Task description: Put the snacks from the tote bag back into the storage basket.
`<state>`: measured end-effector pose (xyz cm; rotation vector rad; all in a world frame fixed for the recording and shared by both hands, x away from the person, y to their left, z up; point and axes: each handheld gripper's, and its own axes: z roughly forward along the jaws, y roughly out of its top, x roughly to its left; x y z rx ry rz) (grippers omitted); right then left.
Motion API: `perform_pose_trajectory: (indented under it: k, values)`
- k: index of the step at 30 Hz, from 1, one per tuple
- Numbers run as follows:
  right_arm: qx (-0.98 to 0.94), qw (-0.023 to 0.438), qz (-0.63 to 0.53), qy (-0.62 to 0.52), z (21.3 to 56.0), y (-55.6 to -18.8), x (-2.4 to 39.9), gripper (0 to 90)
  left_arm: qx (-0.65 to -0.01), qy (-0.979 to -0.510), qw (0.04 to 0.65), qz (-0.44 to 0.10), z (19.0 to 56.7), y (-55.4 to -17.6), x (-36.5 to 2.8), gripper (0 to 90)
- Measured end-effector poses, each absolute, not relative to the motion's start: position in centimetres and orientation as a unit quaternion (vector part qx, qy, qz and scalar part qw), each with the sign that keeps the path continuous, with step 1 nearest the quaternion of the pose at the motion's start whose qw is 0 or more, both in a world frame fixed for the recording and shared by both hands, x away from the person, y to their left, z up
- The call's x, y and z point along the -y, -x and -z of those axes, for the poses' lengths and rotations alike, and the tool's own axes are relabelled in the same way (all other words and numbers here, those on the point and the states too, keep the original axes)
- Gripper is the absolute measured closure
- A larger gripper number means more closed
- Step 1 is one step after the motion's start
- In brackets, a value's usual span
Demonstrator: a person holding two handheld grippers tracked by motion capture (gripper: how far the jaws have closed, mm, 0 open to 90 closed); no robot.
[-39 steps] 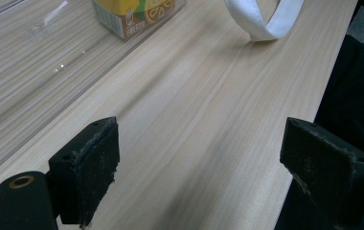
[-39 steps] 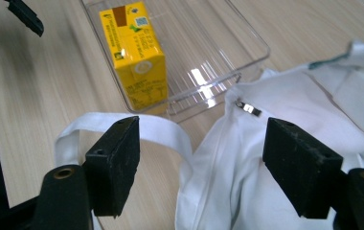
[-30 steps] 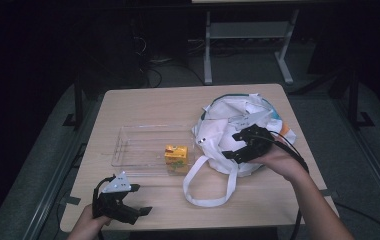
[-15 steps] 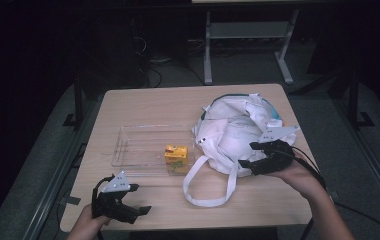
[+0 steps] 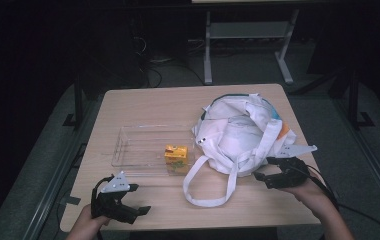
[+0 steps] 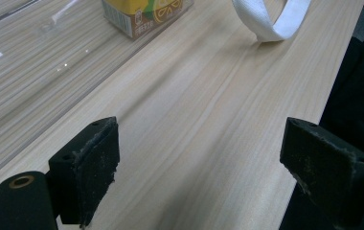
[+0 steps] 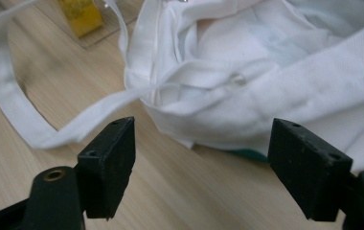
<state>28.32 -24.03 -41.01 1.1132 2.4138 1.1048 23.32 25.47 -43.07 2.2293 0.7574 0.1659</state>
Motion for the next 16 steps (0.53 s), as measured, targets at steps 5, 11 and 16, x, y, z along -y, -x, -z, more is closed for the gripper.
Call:
perform_pose_trajectory:
  k: [5, 11, 16]
  values:
    - [-0.829, 0.124, -0.372, -0.399, 42.2, -27.7, 25.0, 23.3, -0.297, -0.874, 0.379, -0.064, 43.2, -23.3, -25.4, 13.2]
    - [-0.830, 0.119, -0.367, -0.403, 42.8, -28.1, 25.2, 22.4, -0.292, -0.878, 0.374, -0.065, 43.1, -23.3, -25.4, 13.2]
    - [-0.831, 0.120, -0.366, -0.402, 43.2, -28.2, 25.2, 20.9, -0.294, -0.880, 0.368, -0.066, 43.3, -23.4, -25.3, 13.2]
